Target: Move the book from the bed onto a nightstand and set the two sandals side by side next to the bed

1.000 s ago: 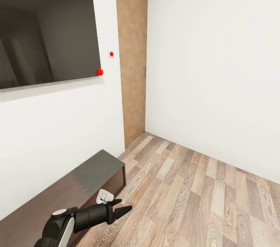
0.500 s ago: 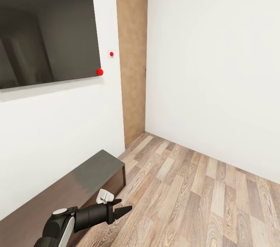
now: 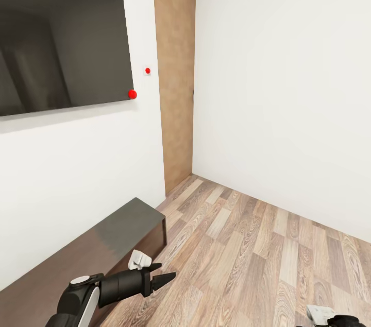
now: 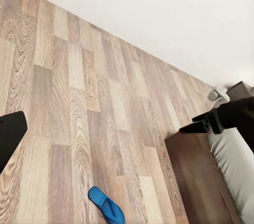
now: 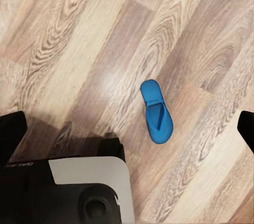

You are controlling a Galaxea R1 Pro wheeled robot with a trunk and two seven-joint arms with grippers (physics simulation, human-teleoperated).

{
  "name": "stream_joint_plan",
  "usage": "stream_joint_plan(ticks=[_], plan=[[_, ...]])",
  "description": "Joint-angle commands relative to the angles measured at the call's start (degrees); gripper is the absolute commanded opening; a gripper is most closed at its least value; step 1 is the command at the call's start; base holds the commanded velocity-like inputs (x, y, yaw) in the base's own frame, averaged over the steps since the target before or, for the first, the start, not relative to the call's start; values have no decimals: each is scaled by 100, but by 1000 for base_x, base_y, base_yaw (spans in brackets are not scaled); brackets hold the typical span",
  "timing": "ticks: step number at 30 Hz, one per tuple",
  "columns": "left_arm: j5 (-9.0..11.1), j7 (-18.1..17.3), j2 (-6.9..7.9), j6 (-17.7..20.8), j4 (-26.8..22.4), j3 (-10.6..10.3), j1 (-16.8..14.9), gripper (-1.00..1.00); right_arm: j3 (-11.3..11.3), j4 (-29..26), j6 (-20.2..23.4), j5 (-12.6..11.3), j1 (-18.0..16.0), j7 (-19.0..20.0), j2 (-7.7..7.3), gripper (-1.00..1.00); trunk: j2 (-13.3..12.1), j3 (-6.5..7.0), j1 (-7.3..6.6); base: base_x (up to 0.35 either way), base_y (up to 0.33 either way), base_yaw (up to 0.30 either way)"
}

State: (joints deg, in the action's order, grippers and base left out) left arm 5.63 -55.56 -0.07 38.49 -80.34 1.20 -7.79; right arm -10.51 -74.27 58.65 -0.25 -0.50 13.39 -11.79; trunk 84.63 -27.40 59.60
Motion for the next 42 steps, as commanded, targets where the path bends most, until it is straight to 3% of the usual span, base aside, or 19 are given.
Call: stream_joint_plan(ticks=[1,14,37,40,42], plan=[[25,-8,-1,38,0,4,-3,100,6,-55,24,15,-3,60,-6,100,45,-25,22,0,0,0],[26,-11,-2,43,1,8,-3,100,14,-140,30,51,-3,145,-167,100,566,-258,308,0,0,0],[26,-2,-20,36,2,-1,-3,100,16,-86,-103,88,-3,96,-126,100,1489,-671,813,0,0,0],[26,0,-25,36,6,-4,-2,100,23,506,-1260,176,-6,66,-93,100,1609,-725,879,0,0,0],[26,0,-27,33,8,-5,-1,100,21,1376,-2699,260,-9,-77,-10,100,1689,-761,923,0,0,0]])
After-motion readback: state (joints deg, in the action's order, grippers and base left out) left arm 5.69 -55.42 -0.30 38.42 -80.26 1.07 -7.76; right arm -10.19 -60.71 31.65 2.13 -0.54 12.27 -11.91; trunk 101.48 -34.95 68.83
